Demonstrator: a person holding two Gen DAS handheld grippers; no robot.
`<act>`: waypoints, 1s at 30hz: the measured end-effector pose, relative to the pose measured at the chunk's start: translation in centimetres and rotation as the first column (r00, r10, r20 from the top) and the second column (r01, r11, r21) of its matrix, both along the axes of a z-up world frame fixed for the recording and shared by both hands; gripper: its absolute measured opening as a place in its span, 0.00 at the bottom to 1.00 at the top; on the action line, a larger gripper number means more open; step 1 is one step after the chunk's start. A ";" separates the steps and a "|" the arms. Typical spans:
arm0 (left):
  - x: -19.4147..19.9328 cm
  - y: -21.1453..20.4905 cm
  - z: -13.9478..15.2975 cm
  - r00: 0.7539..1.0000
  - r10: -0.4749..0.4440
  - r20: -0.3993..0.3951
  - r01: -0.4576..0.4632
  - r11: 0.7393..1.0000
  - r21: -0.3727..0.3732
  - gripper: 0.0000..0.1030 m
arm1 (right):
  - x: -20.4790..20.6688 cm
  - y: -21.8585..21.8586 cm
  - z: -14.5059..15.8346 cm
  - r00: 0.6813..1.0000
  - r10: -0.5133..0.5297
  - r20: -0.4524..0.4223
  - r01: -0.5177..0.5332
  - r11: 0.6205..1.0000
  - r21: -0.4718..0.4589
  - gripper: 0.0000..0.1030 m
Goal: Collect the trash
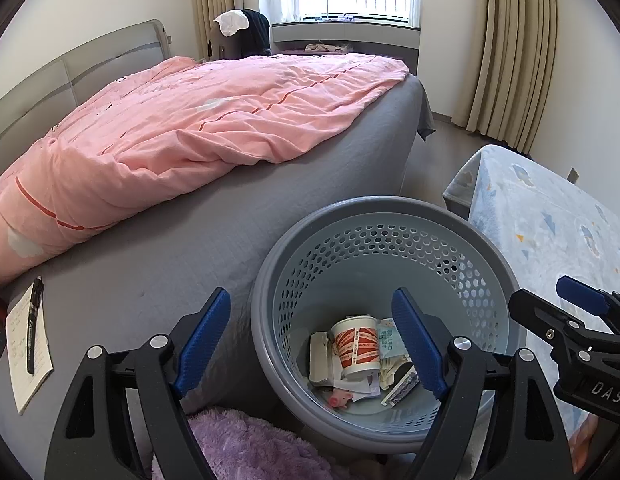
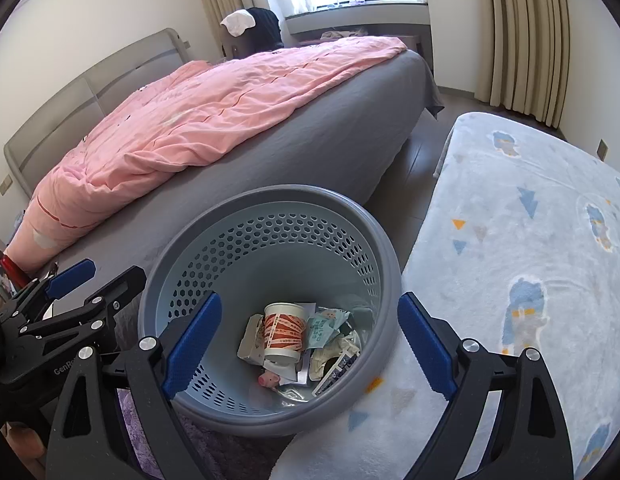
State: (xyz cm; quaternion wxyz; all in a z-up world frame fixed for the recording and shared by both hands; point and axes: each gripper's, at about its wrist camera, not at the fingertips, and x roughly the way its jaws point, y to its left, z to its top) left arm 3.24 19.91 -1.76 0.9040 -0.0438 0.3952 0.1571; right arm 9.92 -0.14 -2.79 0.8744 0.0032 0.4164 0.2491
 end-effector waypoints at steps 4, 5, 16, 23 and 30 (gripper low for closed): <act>0.0 0.1 0.0 1.000 0.001 0.001 -0.001 1.000 -0.001 0.78 | -0.1 0.0 0.0 1.000 0.000 0.004 0.000 1.000 0.000 0.85; 0.0 0.0 0.0 1.000 0.001 0.001 -0.001 1.000 0.000 0.78 | -0.1 -0.1 0.1 1.000 0.000 0.005 0.000 1.000 0.000 0.85; -0.1 -0.1 0.0 1.000 0.002 0.005 -0.002 1.000 0.015 0.78 | -0.1 -0.1 0.1 1.000 0.000 0.006 0.000 1.000 0.000 0.86; -0.1 -0.2 0.1 1.000 0.001 0.006 -0.001 1.000 0.015 0.78 | -0.1 -0.1 0.0 1.000 0.000 0.005 0.000 1.000 0.000 0.86; 0.0 -0.3 0.0 1.000 0.007 -0.004 -0.007 1.000 0.013 0.78 | -0.2 0.0 0.1 1.000 0.001 0.011 -0.001 1.000 -0.007 0.86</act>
